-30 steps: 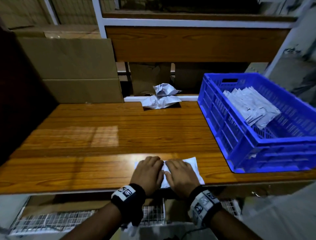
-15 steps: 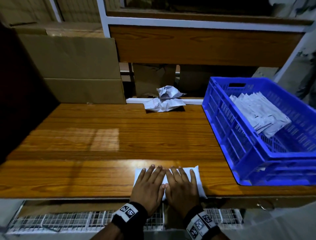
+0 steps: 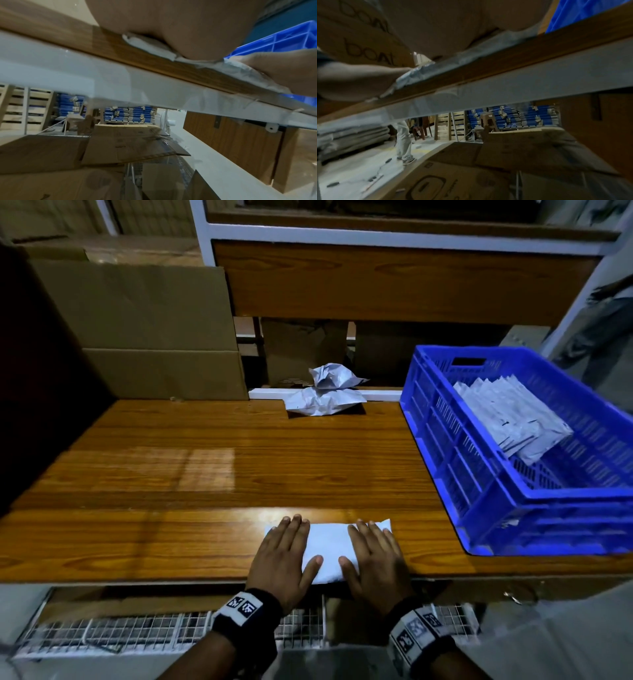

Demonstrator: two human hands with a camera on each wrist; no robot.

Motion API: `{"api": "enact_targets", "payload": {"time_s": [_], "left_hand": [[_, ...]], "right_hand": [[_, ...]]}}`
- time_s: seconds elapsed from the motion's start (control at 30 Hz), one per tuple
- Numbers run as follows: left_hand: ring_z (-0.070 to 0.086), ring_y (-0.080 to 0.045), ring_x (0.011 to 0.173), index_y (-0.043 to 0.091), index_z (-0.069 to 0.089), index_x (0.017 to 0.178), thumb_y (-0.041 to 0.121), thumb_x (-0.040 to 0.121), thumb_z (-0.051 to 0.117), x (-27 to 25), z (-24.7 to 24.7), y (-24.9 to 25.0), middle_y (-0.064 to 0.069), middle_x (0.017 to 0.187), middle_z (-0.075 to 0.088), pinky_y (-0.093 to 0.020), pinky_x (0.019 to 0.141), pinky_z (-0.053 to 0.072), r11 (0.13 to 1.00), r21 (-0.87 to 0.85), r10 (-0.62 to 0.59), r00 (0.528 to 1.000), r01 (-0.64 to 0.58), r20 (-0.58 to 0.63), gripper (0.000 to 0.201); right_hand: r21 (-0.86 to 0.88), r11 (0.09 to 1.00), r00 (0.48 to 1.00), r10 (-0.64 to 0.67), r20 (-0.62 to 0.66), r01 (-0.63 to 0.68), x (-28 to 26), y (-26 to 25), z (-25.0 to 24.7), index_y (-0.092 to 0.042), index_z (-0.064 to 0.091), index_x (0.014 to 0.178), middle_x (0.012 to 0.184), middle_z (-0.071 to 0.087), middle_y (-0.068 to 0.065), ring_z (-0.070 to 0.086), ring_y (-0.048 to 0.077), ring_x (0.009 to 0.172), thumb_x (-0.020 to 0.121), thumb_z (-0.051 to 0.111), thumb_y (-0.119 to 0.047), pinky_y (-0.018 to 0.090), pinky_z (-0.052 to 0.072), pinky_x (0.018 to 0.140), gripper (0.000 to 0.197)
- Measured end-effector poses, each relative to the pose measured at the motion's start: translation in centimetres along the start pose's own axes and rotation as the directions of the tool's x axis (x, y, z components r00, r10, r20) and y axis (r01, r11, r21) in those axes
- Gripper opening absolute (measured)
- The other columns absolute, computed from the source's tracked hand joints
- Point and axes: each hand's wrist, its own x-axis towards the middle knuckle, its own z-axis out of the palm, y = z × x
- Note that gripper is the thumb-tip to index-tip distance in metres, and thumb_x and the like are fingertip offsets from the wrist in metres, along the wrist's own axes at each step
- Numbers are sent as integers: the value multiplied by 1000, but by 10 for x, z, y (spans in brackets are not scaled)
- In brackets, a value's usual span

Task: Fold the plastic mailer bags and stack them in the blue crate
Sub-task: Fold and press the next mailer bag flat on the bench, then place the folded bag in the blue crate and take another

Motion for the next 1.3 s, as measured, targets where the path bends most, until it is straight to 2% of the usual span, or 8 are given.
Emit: {"api": "enact_targets", "payload": {"time_s": [0.23,0.63,0.77,0.93,1.03,1.1,1.2,1.3], "left_hand": [[4,-15,148,21,12,154,68,93,14,1,-7,-11,1,161,11,-33,119,1,999,-5,41,999,-41,16,77],[-4,-12,147,17,8,154,68,93,8,1,-7,-33,-1,161,6,-28,117,-5,990,-47,133,989,-130,58,80],[-12,-8,146,21,1,154,73,86,-2,5,-12,-42,5,160,-6,-27,117,-5,980,-150,143,986,-129,85,86],[0,-12,148,20,9,154,75,84,-6,4,-29,-59,8,157,0,-25,117,2,960,-243,148,989,-140,16,90],[13,-16,146,24,15,154,69,90,6,9,-45,-71,3,160,15,-33,115,17,944,-312,88,994,-103,-61,79],[17,-19,144,26,13,154,61,94,13,15,-56,-77,1,159,19,-39,112,22,935,-341,59,992,-93,-110,69],[14,-19,143,32,9,153,60,94,17,34,-71,-79,1,159,17,-42,112,18,915,-390,55,991,-99,-122,66],[17,-21,142,34,9,152,66,91,14,63,-88,-65,-1,158,20,-45,110,21,903,-384,149,979,-191,-137,69]], "right_hand": [[8,999,997,-43,63,43,1,21,-9,-13,49,140,146,49,7,44,26,136,96,23,-64,37,22,113,72],[-75,997,998,-7,66,12,-9,46,-14,-19,21,154,161,17,-1,16,16,149,94,12,-71,44,7,117,80],[-151,945,954,-272,126,289,-14,24,-33,-25,30,152,157,27,9,34,28,142,92,32,-70,54,24,111,75],[-225,855,884,-453,118,468,-16,5,-33,-29,43,144,134,58,11,61,31,99,90,52,-29,40,50,74,55],[-251,882,917,-372,146,398,-8,-1,-52,-35,37,146,124,63,4,64,26,83,84,53,-32,33,51,55,64],[-218,932,953,-262,152,291,-4,-16,-83,-49,30,146,121,62,-1,66,25,77,92,34,-45,32,46,49,54],[-11,986,977,-166,130,169,8,-14,-114,-54,35,140,130,48,-1,63,30,94,84,14,-54,32,43,66,60],[178,979,995,-90,-47,97,22,-5,-146,-36,53,136,106,54,-4,58,9,88,91,36,-28,26,44,73,49]]}}
